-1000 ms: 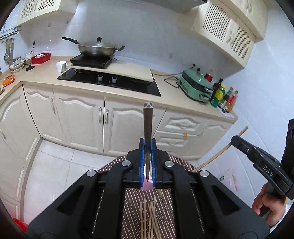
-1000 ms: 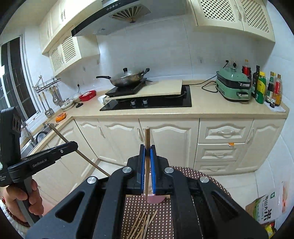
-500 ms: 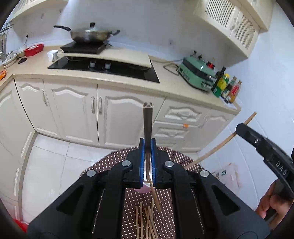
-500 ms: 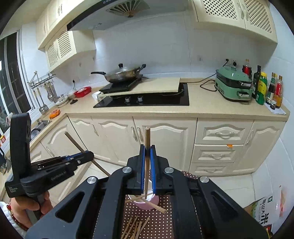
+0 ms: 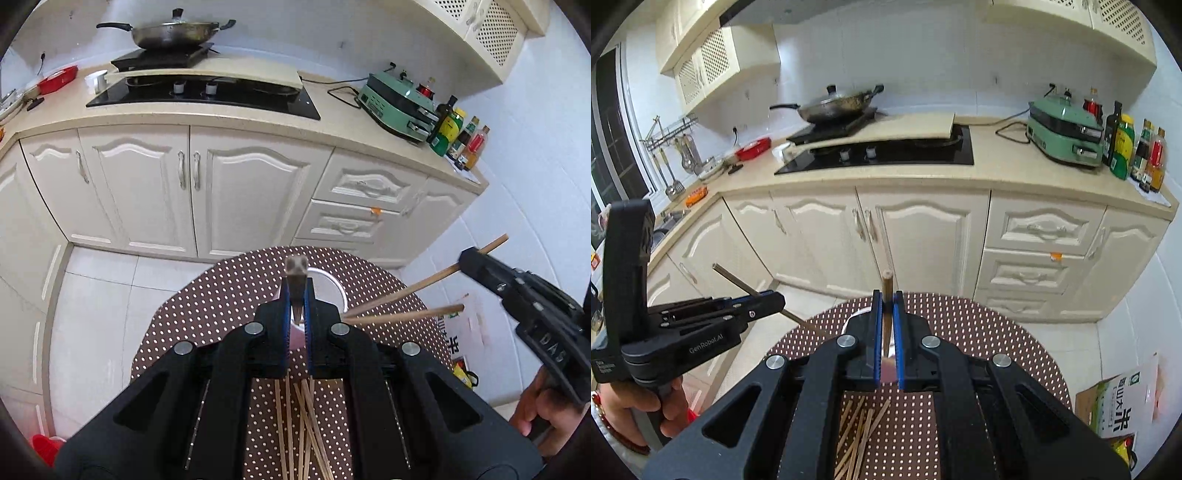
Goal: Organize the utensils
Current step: 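Lower and open the left gripper into the cup while the right gripper releases its chopstick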
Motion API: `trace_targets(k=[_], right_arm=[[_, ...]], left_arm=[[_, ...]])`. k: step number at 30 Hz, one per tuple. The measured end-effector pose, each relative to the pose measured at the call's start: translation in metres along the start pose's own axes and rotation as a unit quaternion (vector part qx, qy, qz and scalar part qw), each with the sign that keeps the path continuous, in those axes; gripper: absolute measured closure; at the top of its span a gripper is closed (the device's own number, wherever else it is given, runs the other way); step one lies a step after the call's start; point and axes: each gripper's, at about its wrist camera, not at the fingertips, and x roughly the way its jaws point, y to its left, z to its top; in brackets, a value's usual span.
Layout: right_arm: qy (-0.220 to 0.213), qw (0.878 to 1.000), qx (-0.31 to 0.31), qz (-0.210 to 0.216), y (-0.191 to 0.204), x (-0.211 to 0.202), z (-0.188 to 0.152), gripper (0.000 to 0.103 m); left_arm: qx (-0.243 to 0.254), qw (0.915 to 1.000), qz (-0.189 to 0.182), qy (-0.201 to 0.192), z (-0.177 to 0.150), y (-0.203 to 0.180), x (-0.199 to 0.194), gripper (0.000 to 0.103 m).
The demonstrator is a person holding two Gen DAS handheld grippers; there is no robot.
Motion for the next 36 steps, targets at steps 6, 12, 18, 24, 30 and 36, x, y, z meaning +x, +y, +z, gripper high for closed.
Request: trace_targets(k=[6, 12, 18, 24, 30, 36], right_arm=[[0.028, 1.0, 0.007, 0.006, 0.001, 0.009, -0.011, 0.098], [0.043, 0.999, 0.013, 0.013, 0.002, 0.012, -0.016, 0.098], [0.047, 0.998, 0.023, 0.018, 0.002, 0.011, -0.017, 0.095], [0.046, 0.998, 0.03, 0.023, 0.003, 0.005, -0.017, 0.095], [0.034, 0.998, 0.038, 0.028, 0.003, -0.012, -0.015, 0.094], [0.015, 0.999, 0.037, 0.029, 0.009, -0.036, -0.018, 0.093]], left_arm=[[0.005, 0.9997, 0.004, 0.023, -0.009, -0.004, 0.008, 0.096], [-0.003, 0.9993, 0.006, 0.036, -0.014, -0.005, 0.009, 0.095], [-0.009, 0.999, 0.011, 0.042, -0.016, -0.005, 0.007, 0.094], [-0.011, 0.9989, 0.011, 0.044, -0.017, -0.007, 0.0, 0.093], [-0.013, 0.9995, 0.011, 0.026, -0.019, -0.009, -0.018, 0.055], [-0.014, 0.9998, 0.014, 0.001, -0.026, -0.012, -0.04, 0.053]])
